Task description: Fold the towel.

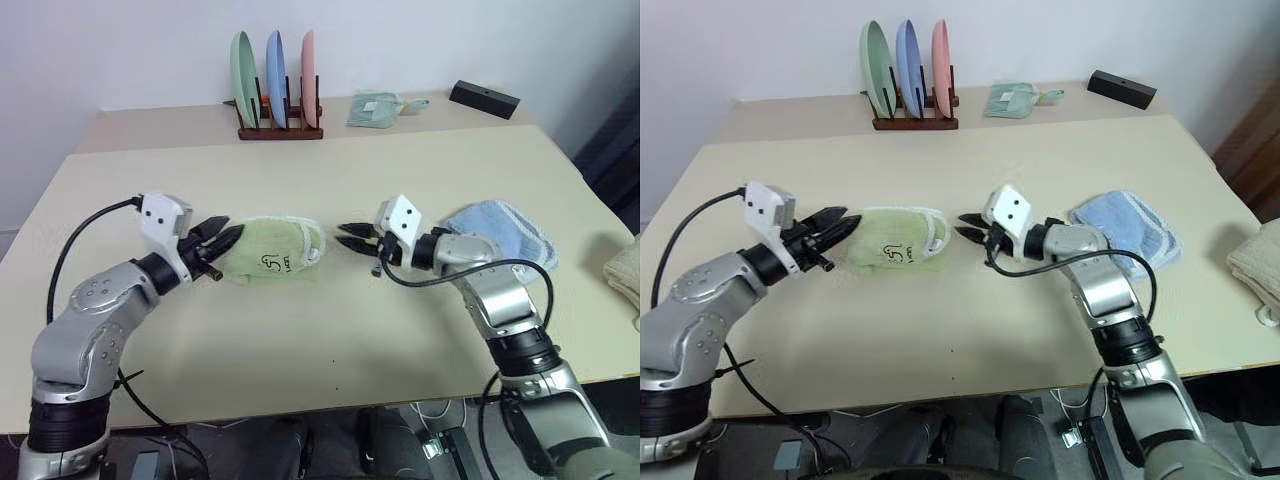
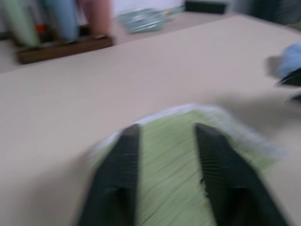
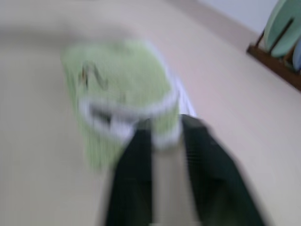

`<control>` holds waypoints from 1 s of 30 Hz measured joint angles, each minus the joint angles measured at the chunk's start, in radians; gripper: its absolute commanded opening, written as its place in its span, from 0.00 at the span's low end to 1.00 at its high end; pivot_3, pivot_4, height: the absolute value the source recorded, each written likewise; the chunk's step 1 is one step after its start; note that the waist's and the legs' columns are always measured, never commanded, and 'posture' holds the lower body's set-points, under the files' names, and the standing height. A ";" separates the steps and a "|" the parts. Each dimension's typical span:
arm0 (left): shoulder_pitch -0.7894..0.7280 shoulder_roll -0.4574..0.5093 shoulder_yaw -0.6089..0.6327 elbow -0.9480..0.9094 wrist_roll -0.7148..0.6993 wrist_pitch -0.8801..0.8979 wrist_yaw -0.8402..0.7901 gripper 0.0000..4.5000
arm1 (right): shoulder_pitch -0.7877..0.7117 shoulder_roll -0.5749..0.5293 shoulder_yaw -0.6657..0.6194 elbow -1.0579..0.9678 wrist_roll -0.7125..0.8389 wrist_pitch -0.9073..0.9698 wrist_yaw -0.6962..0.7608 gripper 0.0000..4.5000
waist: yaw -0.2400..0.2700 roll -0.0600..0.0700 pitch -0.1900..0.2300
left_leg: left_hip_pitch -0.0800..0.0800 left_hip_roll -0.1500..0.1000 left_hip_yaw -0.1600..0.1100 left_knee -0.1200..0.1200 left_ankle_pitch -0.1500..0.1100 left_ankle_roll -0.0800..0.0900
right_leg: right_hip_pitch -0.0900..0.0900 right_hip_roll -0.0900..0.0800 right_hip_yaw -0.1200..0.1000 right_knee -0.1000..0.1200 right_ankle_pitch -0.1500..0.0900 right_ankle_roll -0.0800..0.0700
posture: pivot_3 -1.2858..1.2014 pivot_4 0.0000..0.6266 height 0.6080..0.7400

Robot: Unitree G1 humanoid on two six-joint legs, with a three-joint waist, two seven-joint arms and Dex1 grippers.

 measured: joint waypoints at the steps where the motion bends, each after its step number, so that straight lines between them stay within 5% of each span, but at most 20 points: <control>1: -0.006 -0.001 -0.002 0.021 0.014 -0.005 0.009 0.01 | -0.022 0.023 0.001 0.012 0.004 0.013 -0.011 0.00 | 0.001 0.000 0.000 | 0.000 0.000 0.000 0.000 0.000 0.000 | 0.000 0.000 0.000 0.000 0.000 0.000 | 0.52 0.24 1.00; 12: -0.124 -0.078 -0.162 0.304 0.164 -0.127 -0.017 0.01 | -0.183 0.254 0.112 0.394 -0.094 -0.070 -0.080 0.00 | -0.028 0.000 0.000 | -0.001 0.000 -0.001 -0.001 0.000 0.000 | -0.001 0.000 -0.002 0.001 0.000 0.000 | 0.52 0.24 1.00; 17: -0.081 -0.118 -0.184 0.363 0.188 -0.181 -0.037 0.01 | -0.166 0.269 0.159 0.576 -0.171 -0.149 -0.091 0.00 | -0.049 0.000 0.000 | 0.000 -0.001 -0.001 -0.001 0.000 0.000 | -0.002 -0.001 -0.002 0.002 0.000 0.000 | 0.52 0.24 1.00; 27: -0.070 -0.163 -0.180 0.420 0.224 -0.278 -0.029 0.01 | -0.148 0.269 0.154 0.578 -0.201 -0.203 -0.093 0.00 | -0.048 0.001 -0.002 | 0.002 -0.001 -0.001 -0.001 0.000 0.000 | 0.001 -0.001 -0.002 0.002 0.000 0.000 | 0.52 0.24 1.00; 30: -0.066 -0.174 -0.154 0.409 0.212 -0.284 -0.022 0.01 | -0.131 0.262 0.131 0.525 -0.185 -0.177 -0.083 0.19 | -0.049 0.001 -0.002 | 0.000 -0.001 -0.001 0.000 0.000 0.000 | -0.001 -0.001 -0.002 0.002 0.000 0.000 | 0.52 0.24 1.00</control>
